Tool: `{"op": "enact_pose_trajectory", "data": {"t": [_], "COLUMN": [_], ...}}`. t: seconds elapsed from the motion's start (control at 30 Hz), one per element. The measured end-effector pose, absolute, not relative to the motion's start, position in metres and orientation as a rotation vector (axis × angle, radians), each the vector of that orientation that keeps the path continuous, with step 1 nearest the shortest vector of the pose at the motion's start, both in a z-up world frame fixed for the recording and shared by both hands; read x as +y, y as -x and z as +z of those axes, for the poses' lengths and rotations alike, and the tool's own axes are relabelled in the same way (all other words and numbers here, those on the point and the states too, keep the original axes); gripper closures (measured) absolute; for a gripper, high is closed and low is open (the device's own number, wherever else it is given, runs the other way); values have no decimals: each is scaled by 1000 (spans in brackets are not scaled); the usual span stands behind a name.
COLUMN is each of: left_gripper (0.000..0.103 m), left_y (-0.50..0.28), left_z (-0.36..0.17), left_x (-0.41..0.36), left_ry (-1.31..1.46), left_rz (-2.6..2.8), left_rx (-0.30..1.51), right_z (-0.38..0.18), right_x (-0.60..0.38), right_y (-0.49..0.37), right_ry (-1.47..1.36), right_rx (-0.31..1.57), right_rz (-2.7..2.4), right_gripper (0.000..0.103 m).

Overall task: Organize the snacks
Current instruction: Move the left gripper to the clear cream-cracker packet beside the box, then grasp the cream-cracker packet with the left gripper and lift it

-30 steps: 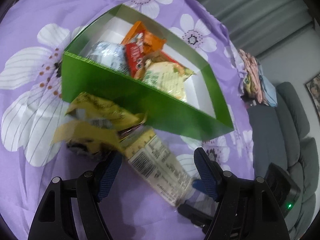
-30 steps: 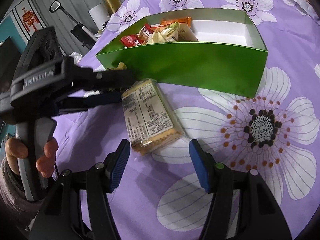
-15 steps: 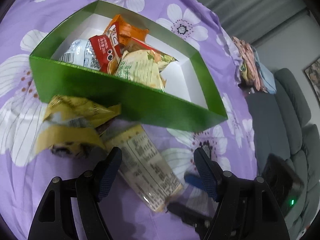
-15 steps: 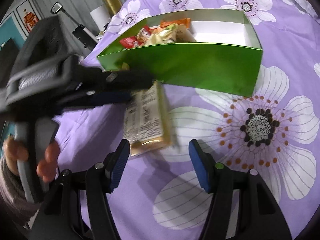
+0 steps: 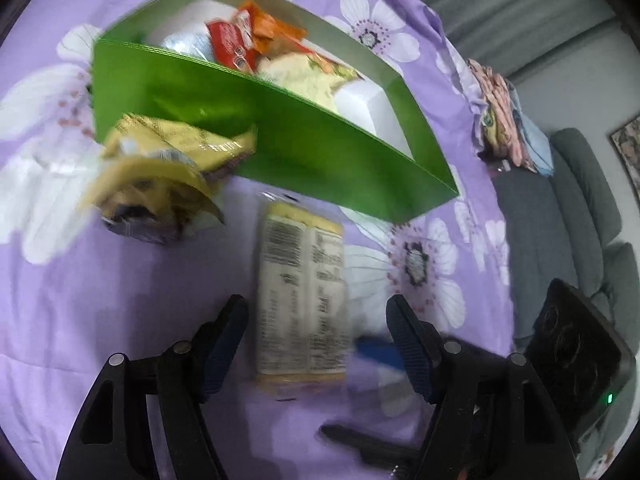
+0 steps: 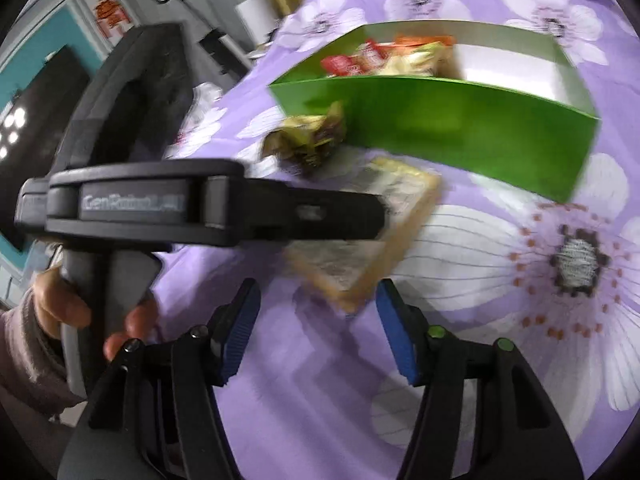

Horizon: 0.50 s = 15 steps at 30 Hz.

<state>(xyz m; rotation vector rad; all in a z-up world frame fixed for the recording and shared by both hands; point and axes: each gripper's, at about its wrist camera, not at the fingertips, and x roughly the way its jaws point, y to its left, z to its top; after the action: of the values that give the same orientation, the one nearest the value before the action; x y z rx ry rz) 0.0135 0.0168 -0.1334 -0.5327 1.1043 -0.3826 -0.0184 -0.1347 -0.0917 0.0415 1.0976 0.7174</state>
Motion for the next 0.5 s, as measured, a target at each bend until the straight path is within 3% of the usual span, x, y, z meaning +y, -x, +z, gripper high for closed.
{"op": "enact_pose_trajectory", "data": {"t": [0.23, 0.33, 0.5], "left_gripper": [40, 56, 62], "left_y": [-11, -11, -11], "left_z": [-137, -139, -141], "left_x": [15, 15, 17], "left_ry": [475, 466, 463], "left_rz": [-378, -380, -384], "left_rx": [1103, 1109, 1114], "right_z": [-97, -97, -99], "right_x": [-122, -110, -101], "right_y": [19, 17, 15], "right_ry": [7, 45, 75], "right_rx": [1081, 1061, 1045], "right_rz": [710, 721, 723], "right_gripper": [43, 47, 54]}}
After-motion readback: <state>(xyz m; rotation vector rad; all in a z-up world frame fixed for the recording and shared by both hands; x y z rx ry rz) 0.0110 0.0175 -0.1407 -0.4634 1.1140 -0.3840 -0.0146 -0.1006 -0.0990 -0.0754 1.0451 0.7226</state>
